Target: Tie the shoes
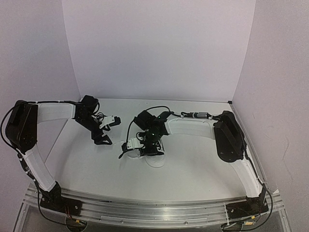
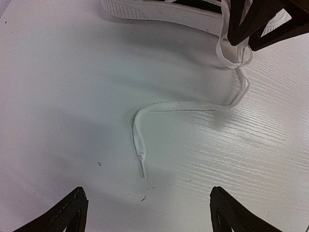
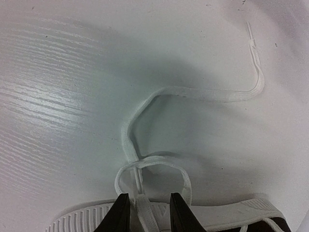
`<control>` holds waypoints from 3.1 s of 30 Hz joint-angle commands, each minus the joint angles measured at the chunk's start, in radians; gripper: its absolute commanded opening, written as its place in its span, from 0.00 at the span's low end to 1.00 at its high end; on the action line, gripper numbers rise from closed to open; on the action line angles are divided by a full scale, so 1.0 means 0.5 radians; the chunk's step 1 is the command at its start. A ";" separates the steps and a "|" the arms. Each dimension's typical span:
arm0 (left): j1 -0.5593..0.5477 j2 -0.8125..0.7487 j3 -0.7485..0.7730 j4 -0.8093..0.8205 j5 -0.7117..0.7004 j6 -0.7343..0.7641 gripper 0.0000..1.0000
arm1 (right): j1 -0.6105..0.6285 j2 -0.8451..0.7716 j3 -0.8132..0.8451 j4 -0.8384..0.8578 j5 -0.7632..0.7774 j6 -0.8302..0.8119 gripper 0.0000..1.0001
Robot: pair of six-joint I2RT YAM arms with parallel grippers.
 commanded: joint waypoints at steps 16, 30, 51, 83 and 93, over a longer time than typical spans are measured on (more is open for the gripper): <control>0.023 0.013 0.069 -0.055 0.064 -0.035 0.85 | -0.004 0.061 -0.046 -0.020 0.415 -0.186 0.16; 0.024 0.015 0.095 -0.093 0.078 -0.036 0.85 | -0.004 0.016 0.126 -0.029 0.219 0.182 0.00; 0.017 0.196 0.084 0.081 0.113 0.314 0.91 | -0.233 -0.477 -0.142 0.430 -0.237 1.362 0.00; -0.174 1.077 1.176 -1.022 -0.002 1.093 0.71 | -0.394 -0.756 -1.012 1.743 -0.257 2.521 0.00; -0.233 1.143 1.107 -0.795 -0.191 0.923 0.60 | -0.394 -0.775 -1.061 1.759 -0.228 2.523 0.00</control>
